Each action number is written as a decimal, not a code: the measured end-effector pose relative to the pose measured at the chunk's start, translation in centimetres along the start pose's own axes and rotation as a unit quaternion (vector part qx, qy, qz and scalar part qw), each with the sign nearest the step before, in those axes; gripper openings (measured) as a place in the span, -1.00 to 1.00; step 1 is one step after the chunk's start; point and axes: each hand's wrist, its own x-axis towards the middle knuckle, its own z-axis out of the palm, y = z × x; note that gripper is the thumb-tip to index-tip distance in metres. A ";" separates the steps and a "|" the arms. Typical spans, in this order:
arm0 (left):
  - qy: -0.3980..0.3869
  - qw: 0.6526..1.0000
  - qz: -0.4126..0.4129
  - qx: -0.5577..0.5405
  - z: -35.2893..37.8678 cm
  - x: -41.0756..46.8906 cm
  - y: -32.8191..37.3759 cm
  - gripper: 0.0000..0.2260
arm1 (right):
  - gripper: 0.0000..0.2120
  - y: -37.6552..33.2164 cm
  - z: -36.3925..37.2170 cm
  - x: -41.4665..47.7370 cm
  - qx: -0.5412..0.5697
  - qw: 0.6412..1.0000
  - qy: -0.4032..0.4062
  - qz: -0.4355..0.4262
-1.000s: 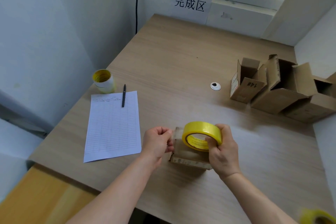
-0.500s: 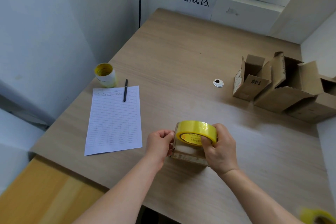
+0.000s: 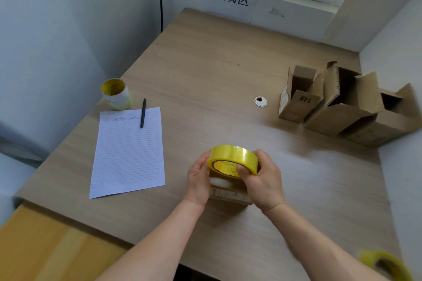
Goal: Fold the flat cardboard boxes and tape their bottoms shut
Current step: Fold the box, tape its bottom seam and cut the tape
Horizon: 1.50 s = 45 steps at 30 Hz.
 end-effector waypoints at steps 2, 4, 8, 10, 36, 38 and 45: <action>-0.003 0.999 0.015 0.029 0.3 -0.3 -0.2 -0.79 | -0.75 -0.4 -1.0 0.4 0.048 0.997 -0.038 0.040; -0.004 0.999 0.022 0.037 0.6 -0.2 -0.3 -0.78 | -0.71 -0.8 -2.0 0.9 0.061 0.994 -0.081 0.043; -0.032 0.997 0.039 0.056 0.1 0.1 -0.8 -0.73 | -0.66 -0.8 -4.5 2.3 0.103 0.986 -0.120 0.054; -0.047 0.994 0.054 0.087 -0.1 0.0 -0.7 -0.72 | -0.60 -0.5 -6.5 2.9 0.174 0.972 -0.140 0.066; -0.059 0.973 0.096 0.203 -0.2 -0.3 -0.3 -0.72 | -0.71 3.3 -11.1 2.7 -0.225 0.971 -0.073 0.022; -0.061 0.959 0.119 0.251 -0.5 -0.2 -0.4 -0.77 | -0.80 3.0 -11.2 3.1 -0.252 0.962 -0.102 0.012; -0.228 0.595 0.238 0.733 2.5 0.2 4.3 0.02 | -0.73 1.8 -10.3 2.8 -0.251 0.957 -0.146 -0.014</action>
